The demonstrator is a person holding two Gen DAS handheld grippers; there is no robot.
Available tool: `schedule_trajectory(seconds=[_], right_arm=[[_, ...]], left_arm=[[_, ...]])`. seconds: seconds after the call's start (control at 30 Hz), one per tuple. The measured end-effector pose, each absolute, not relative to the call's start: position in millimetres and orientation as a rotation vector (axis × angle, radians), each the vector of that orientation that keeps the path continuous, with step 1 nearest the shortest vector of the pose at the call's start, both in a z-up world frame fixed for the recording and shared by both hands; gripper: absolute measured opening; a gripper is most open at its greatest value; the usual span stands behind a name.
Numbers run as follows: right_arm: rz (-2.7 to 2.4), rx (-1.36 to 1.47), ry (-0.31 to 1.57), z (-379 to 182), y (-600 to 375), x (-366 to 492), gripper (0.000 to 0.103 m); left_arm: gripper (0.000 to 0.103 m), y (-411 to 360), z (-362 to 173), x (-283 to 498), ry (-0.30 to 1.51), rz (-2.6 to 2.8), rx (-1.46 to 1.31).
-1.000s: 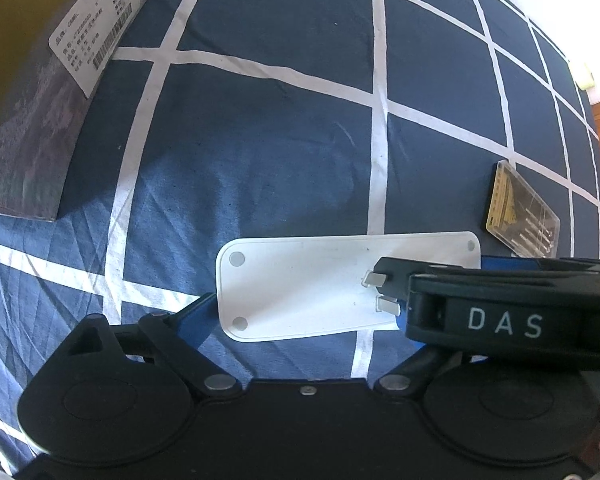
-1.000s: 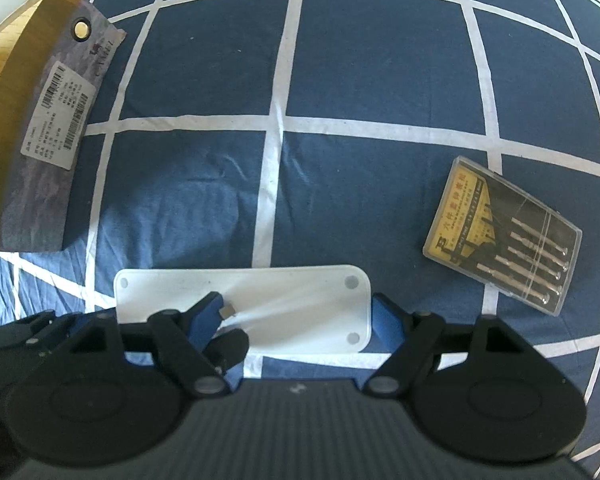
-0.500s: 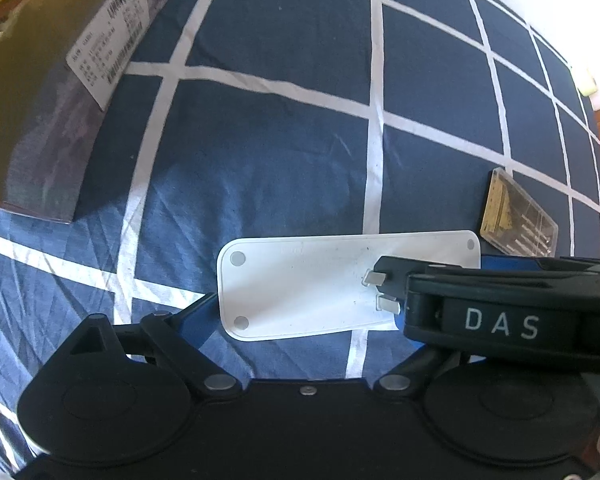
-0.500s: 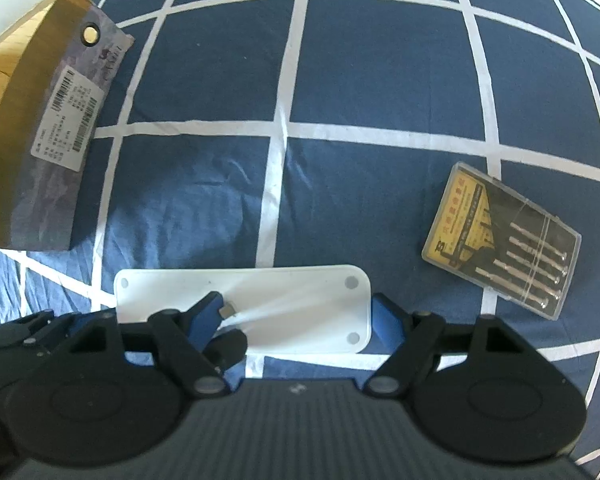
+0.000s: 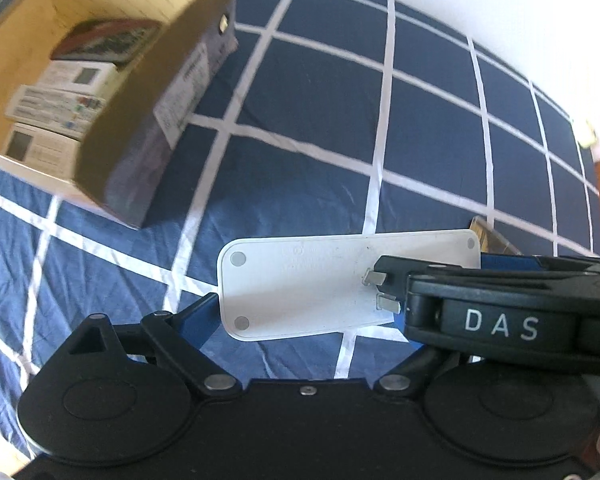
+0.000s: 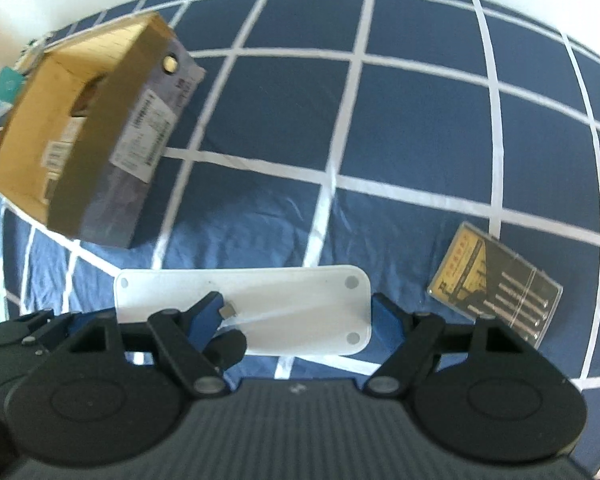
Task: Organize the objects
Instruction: 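Lift the power strip with the right gripper and carry it toward the box, then lower the power strip into the box and open the right gripper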
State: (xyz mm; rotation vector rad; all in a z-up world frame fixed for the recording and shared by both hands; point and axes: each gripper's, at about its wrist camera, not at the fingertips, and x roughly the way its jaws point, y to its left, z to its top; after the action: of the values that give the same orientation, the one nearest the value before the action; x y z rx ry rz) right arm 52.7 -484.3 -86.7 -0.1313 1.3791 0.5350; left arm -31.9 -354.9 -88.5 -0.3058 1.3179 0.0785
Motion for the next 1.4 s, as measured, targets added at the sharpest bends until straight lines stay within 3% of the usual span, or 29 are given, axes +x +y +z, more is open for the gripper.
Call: schedule_trajectory(seconds=[0.67, 1.4], right_arm=[[0.567, -0.084, 1.204, -9.1, -398.9, 51.3, 0.079], [0.402, 0.046, 1.191, -3.7, -228.0, 40.2, 0.079]], left_arm=[[0.091, -265.7, -15.1, -9.9, 1.156, 0.068, -0.24], [0.091, -100.9, -2.1, 43.6, 1.189, -0.087, -0.117]])
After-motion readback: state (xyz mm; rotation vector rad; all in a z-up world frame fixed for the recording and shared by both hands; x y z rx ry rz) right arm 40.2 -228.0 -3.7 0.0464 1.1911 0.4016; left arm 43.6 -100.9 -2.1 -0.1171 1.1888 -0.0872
